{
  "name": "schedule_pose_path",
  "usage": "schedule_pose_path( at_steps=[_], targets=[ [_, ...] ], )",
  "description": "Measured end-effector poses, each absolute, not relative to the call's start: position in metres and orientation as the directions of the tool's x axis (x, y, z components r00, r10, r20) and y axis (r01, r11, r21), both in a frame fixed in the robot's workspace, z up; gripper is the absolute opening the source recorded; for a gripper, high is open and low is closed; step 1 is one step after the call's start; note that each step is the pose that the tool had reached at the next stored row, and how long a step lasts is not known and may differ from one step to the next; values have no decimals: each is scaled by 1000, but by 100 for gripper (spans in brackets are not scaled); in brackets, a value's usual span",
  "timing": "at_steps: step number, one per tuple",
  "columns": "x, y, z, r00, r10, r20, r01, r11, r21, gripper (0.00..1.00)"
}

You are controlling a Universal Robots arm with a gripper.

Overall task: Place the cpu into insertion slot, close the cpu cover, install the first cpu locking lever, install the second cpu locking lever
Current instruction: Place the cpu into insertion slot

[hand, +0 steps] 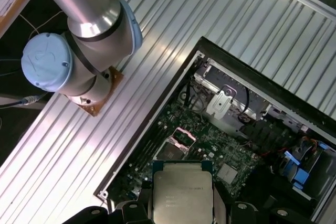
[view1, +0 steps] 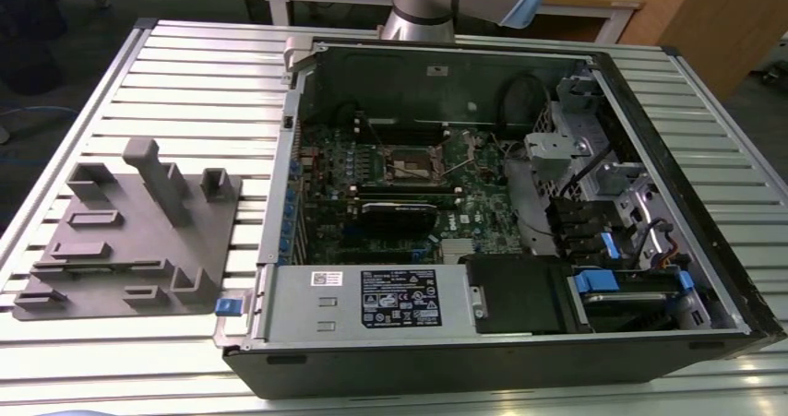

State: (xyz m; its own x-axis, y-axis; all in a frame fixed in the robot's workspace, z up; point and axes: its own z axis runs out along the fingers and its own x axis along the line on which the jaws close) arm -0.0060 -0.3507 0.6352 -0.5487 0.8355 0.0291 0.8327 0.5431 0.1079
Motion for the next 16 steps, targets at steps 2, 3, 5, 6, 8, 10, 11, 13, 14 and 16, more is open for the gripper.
schedule_pose_path(
  at_steps=[2,3,5,6,8,10,11,13,14,16],
  targets=[
    [-6,-352,632,-549,836,29,833,543,108,54],
    [-6,-353,630,-549,836,29,833,543,108,54],
    [-6,-354,626,-549,836,29,833,543,108,54],
    [-6,-354,624,-549,836,29,833,543,108,54],
    [-6,-355,621,-549,836,29,833,543,108,54],
    [-6,-355,617,-549,836,29,833,543,108,54],
    [-6,-356,615,-549,836,29,833,543,108,54],
    [-6,-356,611,-549,836,29,833,543,108,54],
    [-6,-356,610,-549,836,29,833,543,108,54],
    [-6,-356,606,-549,836,29,833,543,108,54]
  ],
)
